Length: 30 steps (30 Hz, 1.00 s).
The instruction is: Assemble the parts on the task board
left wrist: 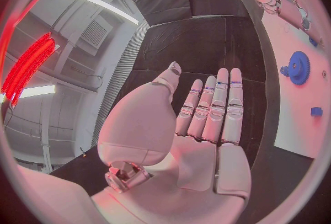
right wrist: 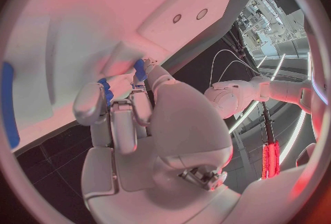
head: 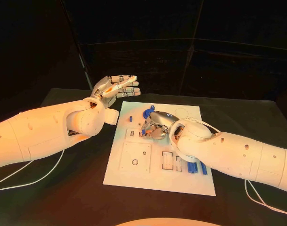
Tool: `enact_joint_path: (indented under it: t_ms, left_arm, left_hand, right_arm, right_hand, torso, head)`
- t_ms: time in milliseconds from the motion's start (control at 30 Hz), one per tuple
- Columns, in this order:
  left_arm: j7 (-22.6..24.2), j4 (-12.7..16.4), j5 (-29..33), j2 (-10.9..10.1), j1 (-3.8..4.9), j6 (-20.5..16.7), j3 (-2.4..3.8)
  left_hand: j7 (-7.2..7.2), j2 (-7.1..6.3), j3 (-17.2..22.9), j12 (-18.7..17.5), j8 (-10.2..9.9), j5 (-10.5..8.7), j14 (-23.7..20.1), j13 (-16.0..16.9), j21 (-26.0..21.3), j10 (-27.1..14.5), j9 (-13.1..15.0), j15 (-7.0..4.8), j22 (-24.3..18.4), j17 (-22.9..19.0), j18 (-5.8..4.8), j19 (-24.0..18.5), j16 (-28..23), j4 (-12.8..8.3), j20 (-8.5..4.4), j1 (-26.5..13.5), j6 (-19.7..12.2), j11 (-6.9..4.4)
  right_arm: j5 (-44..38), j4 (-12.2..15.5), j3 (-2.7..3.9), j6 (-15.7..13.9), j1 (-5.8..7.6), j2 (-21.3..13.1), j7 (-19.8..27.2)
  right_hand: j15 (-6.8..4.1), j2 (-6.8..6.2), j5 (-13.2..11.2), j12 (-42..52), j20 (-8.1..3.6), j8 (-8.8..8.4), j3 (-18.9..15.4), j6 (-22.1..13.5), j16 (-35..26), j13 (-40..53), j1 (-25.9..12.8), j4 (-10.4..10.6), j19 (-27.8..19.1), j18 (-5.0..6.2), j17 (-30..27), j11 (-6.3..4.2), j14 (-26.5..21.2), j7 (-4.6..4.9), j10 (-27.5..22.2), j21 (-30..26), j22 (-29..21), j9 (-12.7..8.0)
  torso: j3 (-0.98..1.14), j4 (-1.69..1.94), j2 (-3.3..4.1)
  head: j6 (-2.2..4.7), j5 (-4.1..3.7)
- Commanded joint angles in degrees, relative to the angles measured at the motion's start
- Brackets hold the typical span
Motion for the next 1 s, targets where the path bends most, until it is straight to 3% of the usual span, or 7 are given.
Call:
enact_joint_path:
  t_ms: [33,600,1000]
  left_arm:
    - [0.26,0.0,0.13,-0.08,0.11,0.61,0.05]
    - [0.31,0.09,0.13,-0.33,0.1,0.64,0.04]
    - [0.23,-0.11,0.12,-0.23,0.09,0.78,0.04]
  left_hand:
    - [2.49,0.68,0.07,-0.37,-0.26,0.18,0.04,-0.05,-0.37,0.15,-0.06,0.07,-0.05,-0.07,0.54,0.32,-0.26,-0.36,0.01,-0.05,0.32,0.22]
    - [2.49,0.71,0.07,-0.38,-0.27,0.18,0.04,-0.05,-0.38,0.15,-0.06,0.07,-0.06,-0.07,0.54,0.34,-0.27,-0.38,0.01,-0.05,0.31,0.23]
    - [2.5,0.75,0.06,-0.41,-0.29,0.18,0.03,-0.06,-0.41,0.14,-0.06,0.08,-0.07,-0.08,0.53,0.35,-0.28,-0.4,0.01,-0.04,0.31,0.23]
  right_arm:
    - [-2.88,0.0,-0.17,2.3,-0.12,-0.18,-1.46]
    - [-5.63,0.96,-0.18,3.01,-0.38,-0.47,-2.66]
    - [-6.56,1.8,-0.18,1.48,-0.54,-0.62,-3.9]
  right_hand:
    - [-0.2,0.09,0.32,-0.01,-0.23,0.21,0.31,0.41,0.07,-0.21,0.24,0.01,-0.06,-0.83,8.24,-0.07,4.59,-0.12,-0.08,0.14,-0.11,0.04]
    - [-0.12,-0.54,0.35,-0.16,-0.16,0.05,0.43,0.18,-0.04,-0.33,-0.49,0.06,-0.21,-0.79,8.07,0.04,4.54,0.0,-0.21,0.01,-0.32,-0.02]
    - [-0.11,-0.43,1.04,-0.05,-0.12,0.09,0.86,0.29,-0.07,-0.2,-1.23,0.42,-0.16,-0.8,8.02,0.0,4.53,-0.06,-0.09,0.0,-0.27,0.01]
  torso:
    - [-0.02,0.0,0.03]
    - [-0.01,-0.09,0.06]
    - [0.01,-0.02,0.06]
  head:
    - [-0.02,-0.04]
    - [0.04,-0.29]
    - [-0.14,-0.51]
